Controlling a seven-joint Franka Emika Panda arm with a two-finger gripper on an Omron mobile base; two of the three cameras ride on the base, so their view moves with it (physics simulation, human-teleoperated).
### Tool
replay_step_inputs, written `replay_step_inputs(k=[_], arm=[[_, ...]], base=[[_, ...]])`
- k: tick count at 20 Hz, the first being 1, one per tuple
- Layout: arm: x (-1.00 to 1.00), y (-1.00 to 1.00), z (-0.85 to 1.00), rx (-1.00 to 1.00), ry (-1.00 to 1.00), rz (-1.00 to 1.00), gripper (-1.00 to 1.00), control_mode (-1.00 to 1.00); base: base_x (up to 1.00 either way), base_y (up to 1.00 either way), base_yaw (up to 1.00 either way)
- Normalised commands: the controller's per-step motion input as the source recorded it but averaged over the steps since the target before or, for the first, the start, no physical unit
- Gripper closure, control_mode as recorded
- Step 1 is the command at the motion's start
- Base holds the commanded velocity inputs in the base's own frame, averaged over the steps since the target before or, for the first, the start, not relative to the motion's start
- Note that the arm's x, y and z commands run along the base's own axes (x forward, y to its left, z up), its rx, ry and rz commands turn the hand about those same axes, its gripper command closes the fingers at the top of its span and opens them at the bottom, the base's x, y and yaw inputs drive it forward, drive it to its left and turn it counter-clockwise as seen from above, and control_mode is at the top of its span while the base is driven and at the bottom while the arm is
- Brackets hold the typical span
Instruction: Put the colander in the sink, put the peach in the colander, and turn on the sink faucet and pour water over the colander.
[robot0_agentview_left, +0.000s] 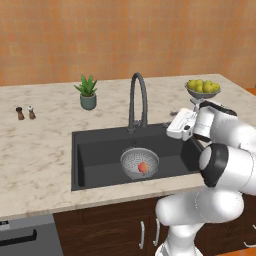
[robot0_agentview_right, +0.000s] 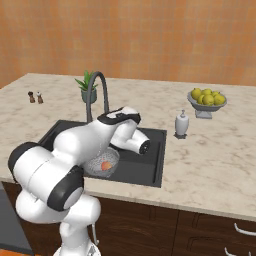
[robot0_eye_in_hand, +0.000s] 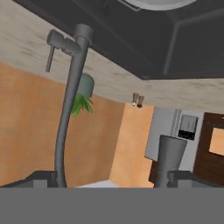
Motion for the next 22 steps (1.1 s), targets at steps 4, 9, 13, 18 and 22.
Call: replay_step_inputs(k=[4, 9, 13, 18, 22], arm=[[0.37, 0.19, 0.0, 0.0, 0.01, 0.0, -1.0, -1.0], [0.47, 0.18, -0.08, 0.0, 0.02, 0.0, -1.0, -1.0], [0.58, 0.16, -0.26, 0.0, 0.13, 0.0, -1.0, -1.0], [0.54, 0.0, -0.33, 0.0, 0.09, 0.01, -1.0, -1.0], [0.4, 0.0, -0.42, 0.0, 0.0, 0.04, -1.0, -1.0]], base=[[0.0, 0.0, 0.0], [0.0, 0.0, 0.0], [0.0, 0.0, 0.0], [0.0, 0.0, 0.0], [0.0, 0.0, 0.0]])
